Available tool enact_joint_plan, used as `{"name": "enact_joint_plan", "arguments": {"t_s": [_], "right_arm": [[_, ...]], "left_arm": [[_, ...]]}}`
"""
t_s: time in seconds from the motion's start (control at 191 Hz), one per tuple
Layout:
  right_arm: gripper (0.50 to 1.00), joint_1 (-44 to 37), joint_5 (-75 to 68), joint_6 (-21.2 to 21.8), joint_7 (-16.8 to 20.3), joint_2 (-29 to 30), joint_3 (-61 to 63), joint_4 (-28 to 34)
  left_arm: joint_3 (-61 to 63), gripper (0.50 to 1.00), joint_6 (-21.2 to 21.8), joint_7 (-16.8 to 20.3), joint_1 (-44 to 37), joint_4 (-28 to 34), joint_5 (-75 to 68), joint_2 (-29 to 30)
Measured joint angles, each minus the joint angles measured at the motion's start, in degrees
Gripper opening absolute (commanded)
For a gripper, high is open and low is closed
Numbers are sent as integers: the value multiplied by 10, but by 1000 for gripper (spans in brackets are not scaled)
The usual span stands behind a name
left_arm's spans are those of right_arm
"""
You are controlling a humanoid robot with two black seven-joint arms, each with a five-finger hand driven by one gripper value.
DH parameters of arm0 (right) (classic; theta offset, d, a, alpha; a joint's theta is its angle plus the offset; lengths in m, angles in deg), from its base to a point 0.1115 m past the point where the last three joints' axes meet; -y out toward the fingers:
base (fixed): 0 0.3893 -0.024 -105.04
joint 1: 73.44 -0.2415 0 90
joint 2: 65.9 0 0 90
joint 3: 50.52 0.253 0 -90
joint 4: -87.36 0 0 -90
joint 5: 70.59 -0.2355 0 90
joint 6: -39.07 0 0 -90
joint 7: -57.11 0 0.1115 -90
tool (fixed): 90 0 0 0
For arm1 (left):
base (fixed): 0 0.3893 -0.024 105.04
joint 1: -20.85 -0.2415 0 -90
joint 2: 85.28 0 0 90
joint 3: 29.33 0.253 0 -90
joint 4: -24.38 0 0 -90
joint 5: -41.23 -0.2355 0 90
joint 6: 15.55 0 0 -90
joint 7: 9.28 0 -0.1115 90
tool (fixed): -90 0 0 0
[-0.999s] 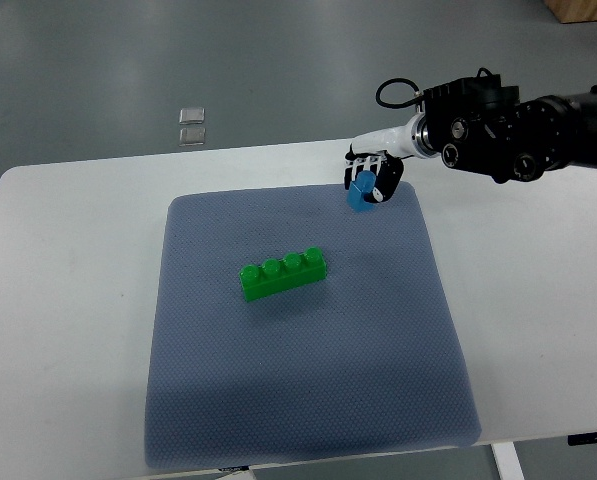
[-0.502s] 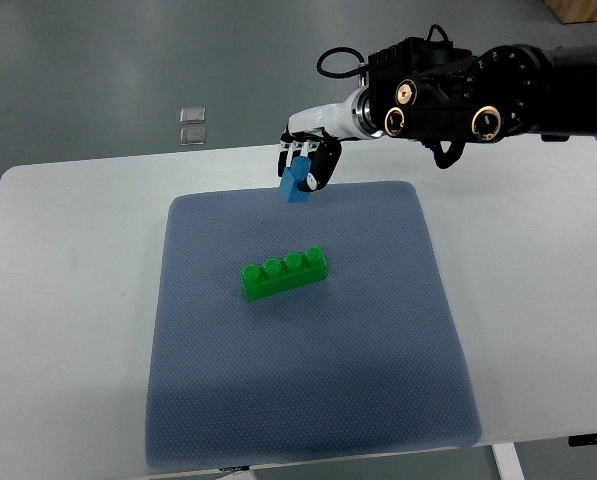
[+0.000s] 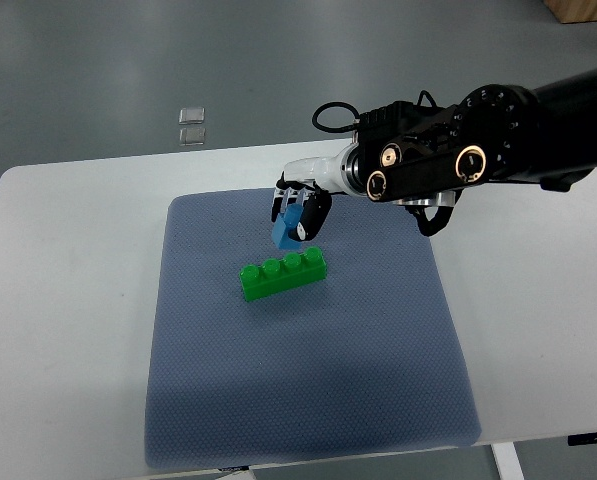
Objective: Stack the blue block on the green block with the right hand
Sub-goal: 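Lift the blue block and carry it over the green block, then lower the blue block onto the green block's studs and press down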
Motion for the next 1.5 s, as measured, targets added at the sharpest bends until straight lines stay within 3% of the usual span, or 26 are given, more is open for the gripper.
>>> {"name": "enact_joint_plan", "arguments": {"t_s": [0.45, 1.501], "right_arm": [[627, 25, 19, -43, -4, 24, -2, -7], [625, 78, 22, -66, -4, 37, 4, -24]], "left_arm": [[0, 1000, 0, 0, 0, 0, 0, 0], [0, 1000, 0, 0, 0, 0, 0, 0]]}}
